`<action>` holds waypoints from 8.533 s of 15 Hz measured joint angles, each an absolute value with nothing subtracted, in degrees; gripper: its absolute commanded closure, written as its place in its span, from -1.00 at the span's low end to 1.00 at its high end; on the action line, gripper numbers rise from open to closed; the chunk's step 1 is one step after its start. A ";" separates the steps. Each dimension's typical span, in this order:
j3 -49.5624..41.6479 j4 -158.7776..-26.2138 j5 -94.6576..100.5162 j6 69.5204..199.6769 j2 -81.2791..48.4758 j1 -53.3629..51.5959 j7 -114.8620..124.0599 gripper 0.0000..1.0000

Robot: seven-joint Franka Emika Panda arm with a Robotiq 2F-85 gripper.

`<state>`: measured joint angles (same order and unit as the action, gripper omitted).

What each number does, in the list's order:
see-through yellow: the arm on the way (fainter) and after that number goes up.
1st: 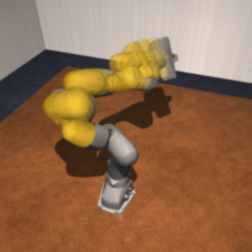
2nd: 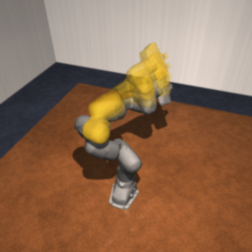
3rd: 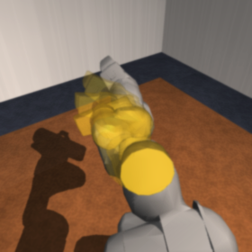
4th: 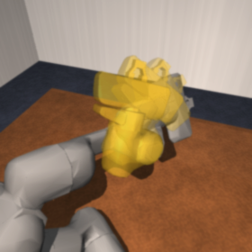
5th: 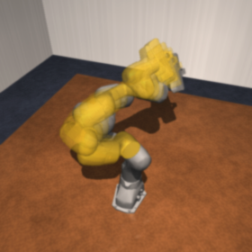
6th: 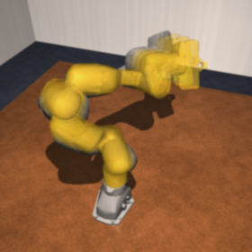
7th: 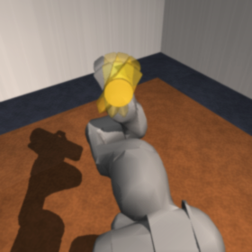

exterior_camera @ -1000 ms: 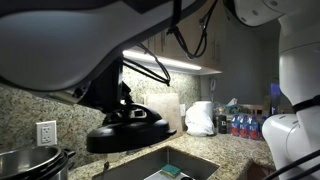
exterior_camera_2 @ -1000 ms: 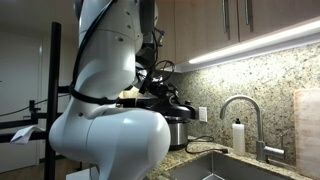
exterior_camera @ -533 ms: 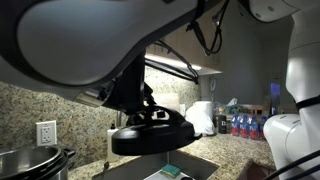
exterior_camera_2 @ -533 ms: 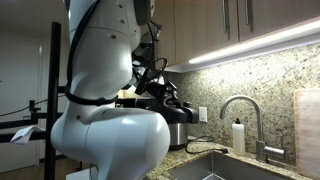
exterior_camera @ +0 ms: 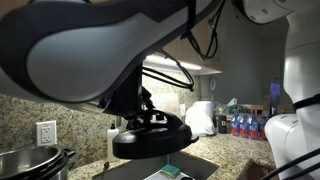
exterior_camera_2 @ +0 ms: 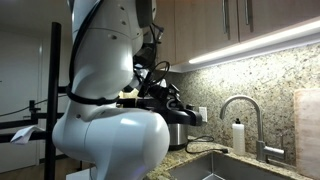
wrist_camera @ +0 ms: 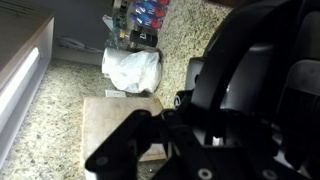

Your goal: Remove the lid from the cooker.

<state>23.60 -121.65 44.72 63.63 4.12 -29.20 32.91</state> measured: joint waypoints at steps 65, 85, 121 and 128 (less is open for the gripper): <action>-9.59 -114.86 55.82 68.83 -13.18 7.73 48.24 0.95; -17.38 -80.13 47.19 67.56 -38.42 18.26 49.78 0.81; -18.61 -95.47 68.55 107.77 -40.99 17.67 55.60 0.95; -18.37 -97.07 71.90 107.86 -41.59 17.65 55.59 0.31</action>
<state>-18.37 -97.07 71.90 107.86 -41.59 17.65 55.59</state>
